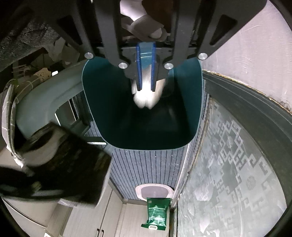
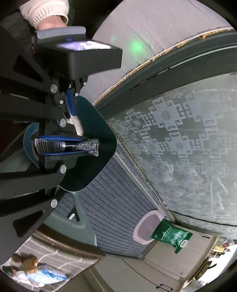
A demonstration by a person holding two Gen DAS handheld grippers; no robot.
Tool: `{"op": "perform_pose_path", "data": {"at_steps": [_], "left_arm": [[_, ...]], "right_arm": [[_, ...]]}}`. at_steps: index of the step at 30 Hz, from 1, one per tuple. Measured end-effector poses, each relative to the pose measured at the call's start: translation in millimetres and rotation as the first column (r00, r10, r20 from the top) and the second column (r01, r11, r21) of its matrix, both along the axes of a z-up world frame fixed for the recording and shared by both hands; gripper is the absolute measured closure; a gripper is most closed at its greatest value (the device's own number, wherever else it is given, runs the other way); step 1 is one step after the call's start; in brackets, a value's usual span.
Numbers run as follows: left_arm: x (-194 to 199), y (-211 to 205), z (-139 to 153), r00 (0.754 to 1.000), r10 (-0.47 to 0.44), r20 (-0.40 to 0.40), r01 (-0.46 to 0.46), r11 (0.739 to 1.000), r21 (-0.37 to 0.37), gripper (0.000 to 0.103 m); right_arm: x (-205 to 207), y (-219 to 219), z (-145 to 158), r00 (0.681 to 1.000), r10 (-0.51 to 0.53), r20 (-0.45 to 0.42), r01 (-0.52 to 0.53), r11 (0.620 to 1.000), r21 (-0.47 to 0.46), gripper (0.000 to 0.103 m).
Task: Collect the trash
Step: 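Carry the tissue and wrapper with both tools over the teal trash bin, then open the left tool to drop the tissue while the right tool drops the wrapper into the bin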
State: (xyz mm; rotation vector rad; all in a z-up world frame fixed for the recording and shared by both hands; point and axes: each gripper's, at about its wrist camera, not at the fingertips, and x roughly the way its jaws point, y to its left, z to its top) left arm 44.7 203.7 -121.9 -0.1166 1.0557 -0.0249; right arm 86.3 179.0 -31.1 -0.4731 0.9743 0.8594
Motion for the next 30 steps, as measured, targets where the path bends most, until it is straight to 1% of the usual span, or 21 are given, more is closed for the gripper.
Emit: {"op": "perform_pose_path", "data": {"at_steps": [2, 7, 10, 15, 19, 22, 25, 30], "left_arm": [[-1.9, 0.1, 4.1, 1.0, 0.003, 0.015, -0.003, 1.0, 0.008, 0.073], [-9.2, 3.0, 19.6, 0.999, 0.009, 0.053, -0.011, 1.0, 0.025, 0.073], [-15.9, 4.4, 34.1, 0.996, 0.023, 0.089, -0.026, 0.999, 0.026, 0.073], [-30.6, 2.9, 64.3, 0.984, 0.037, 0.172, -0.043, 0.999, 0.028, 0.073], [-43.9, 1.8, 91.3, 0.971, 0.055, 0.233, -0.065, 0.997, 0.032, 0.075], [-54.9, -1.6, 116.2, 0.955, 0.066, 0.291, -0.074, 0.997, 0.017, 0.077], [-63.2, -5.7, 134.7, 0.94, 0.074, 0.332, -0.084, 0.996, 0.014, 0.077], [-69.8, -12.6, 159.5, 0.917, 0.083, 0.389, -0.09, 0.996, -0.001, 0.077]], "right_arm": [[2.9, 1.7, -7.5, 1.0, -0.01, -0.018, 0.01, 1.0, -0.003, 0.094], [9.0, 5.5, -26.9, 0.999, -0.033, -0.044, 0.031, 0.999, -0.026, 0.094], [10.7, 7.2, -36.4, 0.998, -0.039, -0.054, 0.037, 0.999, -0.038, 0.094], [11.7, 11.9, -52.5, 0.997, -0.045, -0.07, 0.041, 0.997, -0.058, 0.094], [13.5, 14.4, -64.9, 0.995, -0.048, -0.088, 0.041, 0.996, -0.073, 0.094], [12.9, 18.7, -75.4, 0.994, -0.046, -0.101, 0.037, 0.995, -0.093, 0.093], [10.7, 21.1, -85.5, 0.993, -0.039, -0.11, 0.026, 0.993, -0.117, 0.093], [7.3, 25.5, -100.2, 0.995, -0.025, -0.099, 0.009, 0.987, -0.158, 0.092]]}}
